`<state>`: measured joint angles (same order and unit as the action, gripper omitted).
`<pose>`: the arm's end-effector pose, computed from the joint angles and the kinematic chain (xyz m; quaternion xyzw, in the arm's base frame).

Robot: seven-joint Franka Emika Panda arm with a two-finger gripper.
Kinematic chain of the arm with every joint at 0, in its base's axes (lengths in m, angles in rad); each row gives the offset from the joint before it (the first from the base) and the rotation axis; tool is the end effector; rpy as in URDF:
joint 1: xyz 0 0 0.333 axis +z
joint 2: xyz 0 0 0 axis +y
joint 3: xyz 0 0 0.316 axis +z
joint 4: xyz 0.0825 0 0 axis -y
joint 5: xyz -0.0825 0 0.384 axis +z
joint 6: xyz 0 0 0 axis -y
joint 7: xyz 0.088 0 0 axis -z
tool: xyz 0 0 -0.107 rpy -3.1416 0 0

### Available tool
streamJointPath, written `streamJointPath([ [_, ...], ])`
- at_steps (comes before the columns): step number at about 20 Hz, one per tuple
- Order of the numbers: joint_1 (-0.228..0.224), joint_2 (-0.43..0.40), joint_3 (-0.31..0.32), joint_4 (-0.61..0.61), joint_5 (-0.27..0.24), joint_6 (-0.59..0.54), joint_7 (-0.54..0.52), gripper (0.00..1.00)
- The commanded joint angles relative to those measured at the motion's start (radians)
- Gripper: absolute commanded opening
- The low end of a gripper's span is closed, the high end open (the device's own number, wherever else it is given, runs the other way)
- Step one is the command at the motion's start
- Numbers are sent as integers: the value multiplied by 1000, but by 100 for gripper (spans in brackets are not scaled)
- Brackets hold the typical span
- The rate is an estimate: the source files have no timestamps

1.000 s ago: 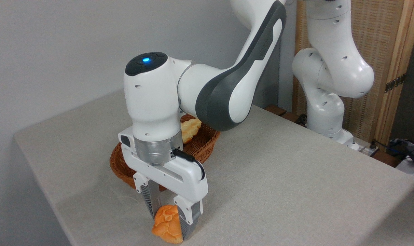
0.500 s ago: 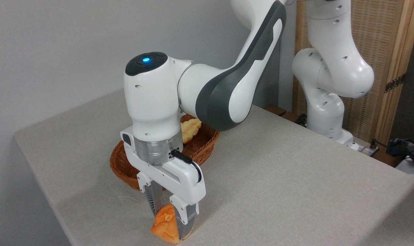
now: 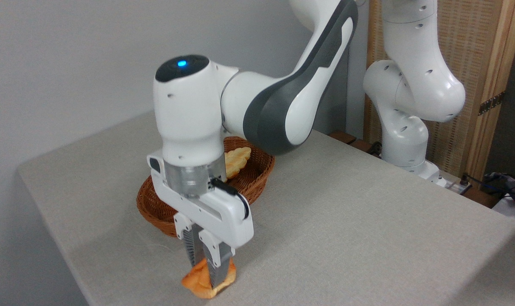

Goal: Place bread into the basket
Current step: 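Lift the bun and carry it over the woven basket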

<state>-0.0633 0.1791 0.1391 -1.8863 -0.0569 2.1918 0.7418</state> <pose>0.6139 0.0409 0.4255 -0.9473 0.3137 -0.0636 0.0146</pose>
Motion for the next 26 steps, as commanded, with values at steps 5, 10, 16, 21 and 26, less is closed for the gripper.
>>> streamJointPath([
  [5, -12, -217, 16, 49, -80, -278, 2, 34],
  [10, -24, -305, -108, 49, -80, -440, -22, 37],
  [16, -21, -273, -259, 47, -77, -422, -102, 49],
  [21, -23, -207, -280, 45, -67, -325, -102, 87],
  [26, -23, -178, -282, 44, -66, -300, -102, 100],
])
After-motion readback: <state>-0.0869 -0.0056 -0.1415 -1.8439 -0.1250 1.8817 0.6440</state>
